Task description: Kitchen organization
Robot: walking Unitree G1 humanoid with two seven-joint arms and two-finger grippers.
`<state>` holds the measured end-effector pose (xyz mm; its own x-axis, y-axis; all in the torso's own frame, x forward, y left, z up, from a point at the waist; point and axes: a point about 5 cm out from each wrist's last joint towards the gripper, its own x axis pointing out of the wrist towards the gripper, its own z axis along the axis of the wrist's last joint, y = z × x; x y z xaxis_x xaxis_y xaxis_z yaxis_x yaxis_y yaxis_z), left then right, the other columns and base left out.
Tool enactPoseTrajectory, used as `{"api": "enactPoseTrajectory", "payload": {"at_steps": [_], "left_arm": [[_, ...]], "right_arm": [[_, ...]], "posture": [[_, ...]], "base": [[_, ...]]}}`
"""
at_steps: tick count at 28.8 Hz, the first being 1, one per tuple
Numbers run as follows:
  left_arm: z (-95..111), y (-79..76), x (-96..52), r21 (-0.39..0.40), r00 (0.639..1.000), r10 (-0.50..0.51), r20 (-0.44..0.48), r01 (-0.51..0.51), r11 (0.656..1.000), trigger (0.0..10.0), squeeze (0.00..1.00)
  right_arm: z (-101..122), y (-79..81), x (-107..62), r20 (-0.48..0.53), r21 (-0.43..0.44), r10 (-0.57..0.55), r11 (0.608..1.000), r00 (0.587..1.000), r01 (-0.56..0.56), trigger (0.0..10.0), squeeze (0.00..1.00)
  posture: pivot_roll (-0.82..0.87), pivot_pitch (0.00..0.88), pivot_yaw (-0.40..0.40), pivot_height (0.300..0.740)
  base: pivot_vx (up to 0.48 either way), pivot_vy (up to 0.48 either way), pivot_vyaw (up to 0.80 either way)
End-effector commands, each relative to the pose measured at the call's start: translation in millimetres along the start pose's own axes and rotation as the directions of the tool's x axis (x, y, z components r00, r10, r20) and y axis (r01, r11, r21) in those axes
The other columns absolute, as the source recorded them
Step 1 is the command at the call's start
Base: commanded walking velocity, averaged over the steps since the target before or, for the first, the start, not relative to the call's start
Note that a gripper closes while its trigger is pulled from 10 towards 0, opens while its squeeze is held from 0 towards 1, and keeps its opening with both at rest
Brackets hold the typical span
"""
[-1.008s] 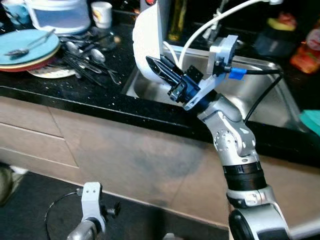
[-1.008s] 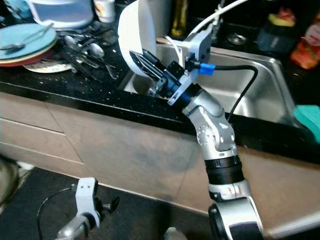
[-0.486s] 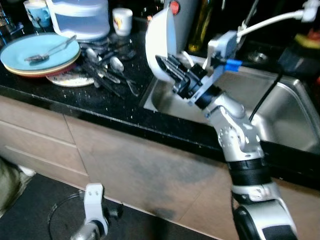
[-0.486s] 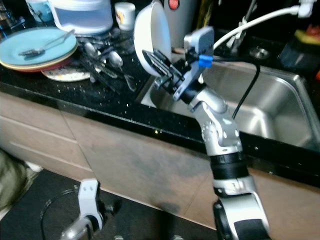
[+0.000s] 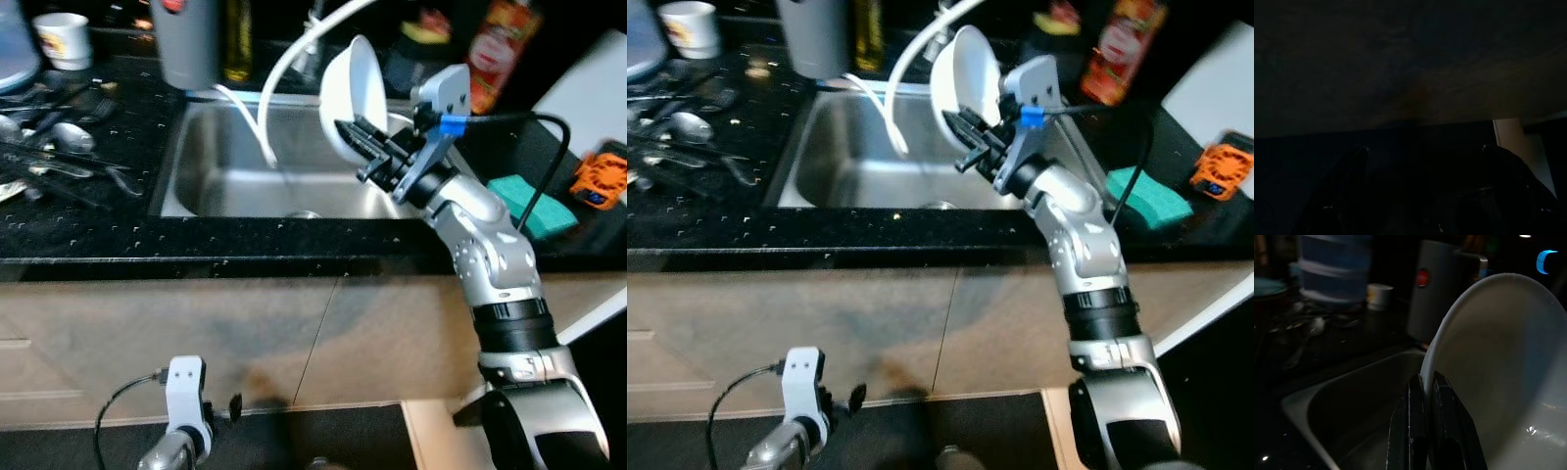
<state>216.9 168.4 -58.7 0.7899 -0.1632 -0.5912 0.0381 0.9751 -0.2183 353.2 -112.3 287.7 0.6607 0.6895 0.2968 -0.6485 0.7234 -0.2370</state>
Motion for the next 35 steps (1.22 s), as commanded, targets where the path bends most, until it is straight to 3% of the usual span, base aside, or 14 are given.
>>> {"api": "enactPoseTrajectory", "payload": {"at_steps": [1,10,15,17,21,22,27,32,35], "left_arm": [[-7.7,-3.0,-1.4,-0.006,1.0,-0.004,-0.028,0.004,1.0,10.0,0.0],[-9.4,-3.2,-2.1,-0.007,1.0,0.003,-0.03,-0.003,1.0,10.0,0.0],[-9.3,-2.2,-2.7,-0.006,1.0,0.014,-0.021,-0.014,1.0,10.0,0.0],[-9.6,-1.0,-3.4,-0.009,1.0,0.019,-0.017,-0.019,1.0,10.0,0.0],[-16.6,4.4,-9.4,-0.023,0.999,0.037,-0.008,-0.037,0.999,10.0,0.0],[-16.6,4.4,-9.4,-0.023,0.999,0.037,-0.008,-0.037,0.999,10.0,0.0],[-23.9,4.6,-14.3,-0.028,0.999,0.04,-0.001,-0.04,0.999,10.0,0.0],[-27.7,3.0,-17.9,-0.025,0.999,0.032,0.02,-0.032,0.999,10.0,0.0],[-28.8,2.4,-19.5,-0.025,0.999,0.03,0.031,-0.029,0.999,10.0,0.0]], "right_arm": [[0.5,2.0,2.1,-0.002,-0.024,0.018,1.0,1.0,-0.018,10.0,0.0],[-7.8,12.0,13.9,-0.05,-0.053,0.056,0.997,0.997,-0.058,10.0,0.0],[-25.7,17.2,38.2,-0.189,-0.12,0.034,0.991,0.981,-0.058,10.0,0.0],[-26.3,17.1,44.3,-0.205,-0.126,0.028,0.991,0.978,-0.055,10.0,0.0],[-16.5,15.6,75.0,-0.262,-0.174,-0.017,0.984,0.965,-0.029,10.0,0.0],[-16.5,15.6,75.0,-0.262,-0.174,-0.017,0.984,0.965,-0.029,10.0,0.0],[-9.0,15.2,89.1,-0.356,-0.323,-0.019,0.941,0.934,-0.104,10.0,0.0],[-9.8,17.4,95.6,-0.475,-0.381,-0.008,0.903,0.88,-0.197,10.0,0.0],[-7.5,21.2,101.2,-0.498,-0.406,-0.014,0.887,0.867,-0.219,10.0,0.0]], "posture": [[0.05,0.079,-0.093,0.74],[0.06,0.083,-0.101,0.74],[0.07,0.098,-0.116,0.74],[0.07,0.102,-0.123,0.74],[0.08,0.13,-0.143,0.74],[0.08,0.13,-0.143,0.74],[0.09,0.161,-0.164,0.74],[0.1,0.194,-0.182,0.74],[0.1,0.202,-0.187,0.74]], "base": [[0.0,0.0,0.0],[0.0,0.0,0.0],[0.0,0.0,0.0],[0.0,0.0,0.0],[0.0,0.0,0.0],[0.0,0.0,0.0],[0.0,0.0,0.0],[0.0,0.0,0.0],[0.0,0.0,0.0]]}}
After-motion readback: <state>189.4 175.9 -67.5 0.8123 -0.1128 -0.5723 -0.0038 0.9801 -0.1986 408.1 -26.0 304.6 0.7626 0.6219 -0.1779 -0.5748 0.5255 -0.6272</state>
